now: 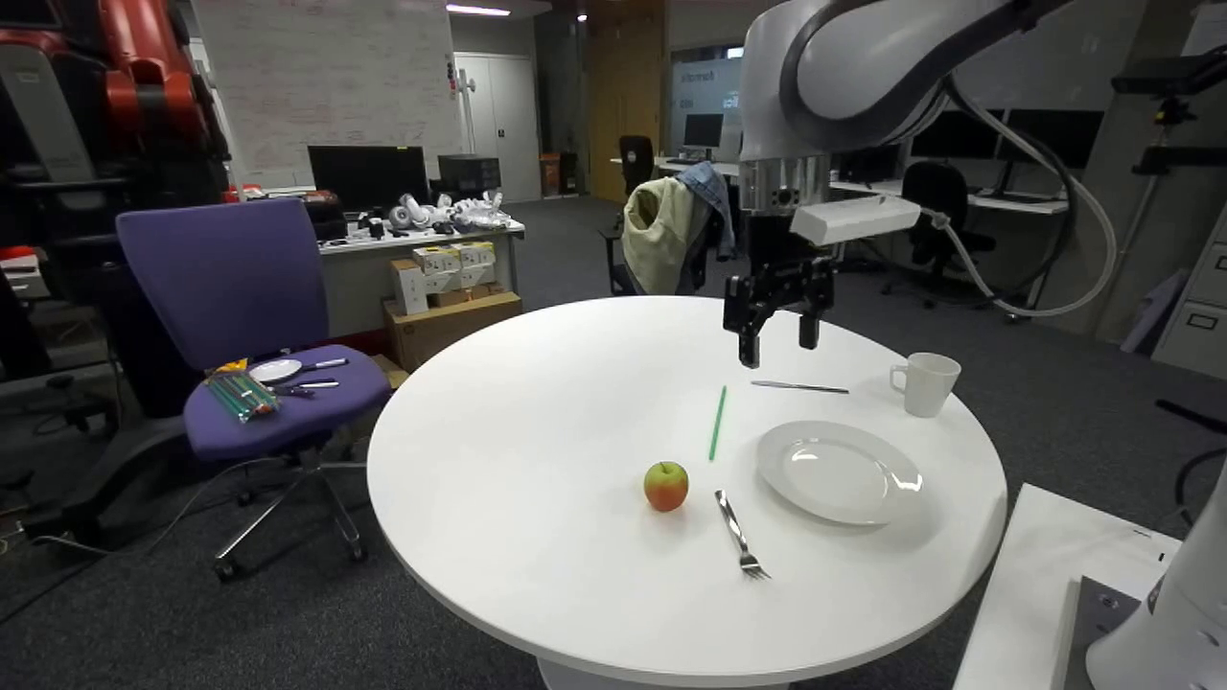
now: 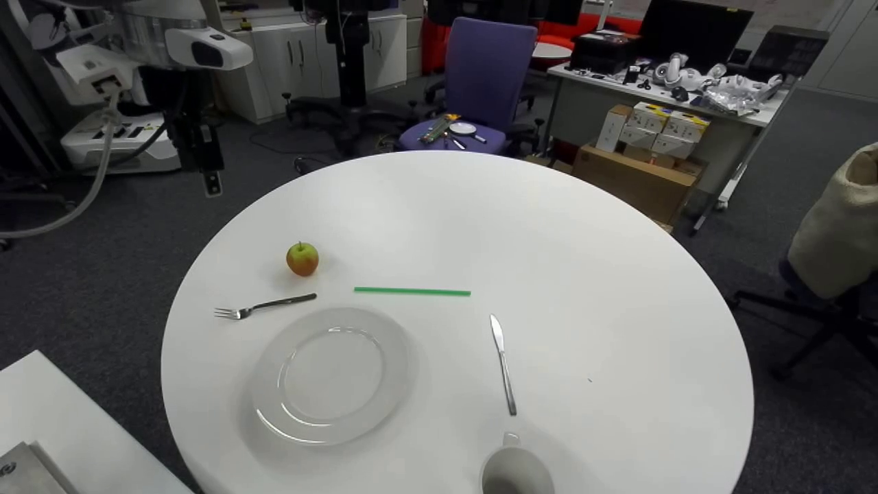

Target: Move the mug backwards.

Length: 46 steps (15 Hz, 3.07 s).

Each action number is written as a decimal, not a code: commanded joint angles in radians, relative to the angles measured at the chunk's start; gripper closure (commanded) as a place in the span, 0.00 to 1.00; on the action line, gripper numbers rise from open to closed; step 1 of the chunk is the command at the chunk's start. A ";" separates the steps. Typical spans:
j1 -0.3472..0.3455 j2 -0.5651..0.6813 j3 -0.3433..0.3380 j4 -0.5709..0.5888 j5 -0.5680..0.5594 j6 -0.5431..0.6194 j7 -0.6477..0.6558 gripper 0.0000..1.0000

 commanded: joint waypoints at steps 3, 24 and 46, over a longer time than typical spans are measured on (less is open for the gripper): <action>-0.081 -0.027 -0.062 -0.030 -0.070 0.031 0.064 0.00; -0.172 0.075 -0.179 0.014 0.025 0.144 0.122 0.00; -0.305 0.384 -0.431 0.181 -0.222 0.214 0.085 0.00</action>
